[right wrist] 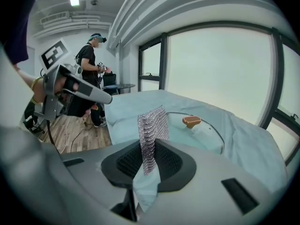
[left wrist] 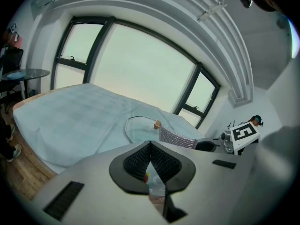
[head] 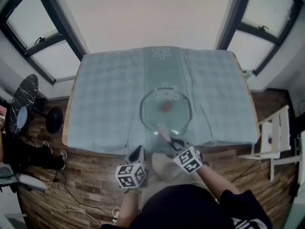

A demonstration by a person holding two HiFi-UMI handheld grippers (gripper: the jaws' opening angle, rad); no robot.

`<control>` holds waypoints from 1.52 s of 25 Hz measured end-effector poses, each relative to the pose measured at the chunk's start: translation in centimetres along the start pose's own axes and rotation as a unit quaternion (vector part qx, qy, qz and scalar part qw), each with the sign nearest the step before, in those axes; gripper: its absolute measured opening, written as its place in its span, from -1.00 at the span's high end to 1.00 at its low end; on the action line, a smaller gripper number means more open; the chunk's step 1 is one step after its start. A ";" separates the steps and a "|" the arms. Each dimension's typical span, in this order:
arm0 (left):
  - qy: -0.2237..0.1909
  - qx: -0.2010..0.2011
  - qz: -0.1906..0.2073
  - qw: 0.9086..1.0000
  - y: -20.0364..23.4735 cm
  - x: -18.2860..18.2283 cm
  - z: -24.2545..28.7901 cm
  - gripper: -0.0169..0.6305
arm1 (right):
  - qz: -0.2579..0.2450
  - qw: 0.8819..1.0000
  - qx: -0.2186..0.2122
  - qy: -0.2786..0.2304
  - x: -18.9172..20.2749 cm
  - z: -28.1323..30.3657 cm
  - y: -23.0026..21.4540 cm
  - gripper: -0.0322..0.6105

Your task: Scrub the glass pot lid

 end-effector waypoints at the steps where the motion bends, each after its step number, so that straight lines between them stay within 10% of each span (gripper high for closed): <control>1: -0.001 0.001 0.000 1.000 0.0 -0.1 0.0 0.94 | 0.004 1.000 -0.001 -0.007 -0.3 -0.5 0.3 0.68; 24: 0.049 0.064 0.113 0.990 -3.3 -4.4 12.8 0.92 | 0.145 0.984 0.025 -0.099 -5.5 -7.5 -9.0 0.68; 38: 0.089 0.018 0.184 0.979 -4.8 -6.4 22.5 0.24 | 0.156 0.982 -0.031 -0.100 -8.2 -5.2 -17.3 0.68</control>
Point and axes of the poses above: the fingertips, and each gripper's own axes: z forward along the fingers, y to its left, x out of its underside, the point moved 6 cm from there along -z, backward along the fingers, and after that the axes turned 15 degrees about z, right-handed, at the moved point
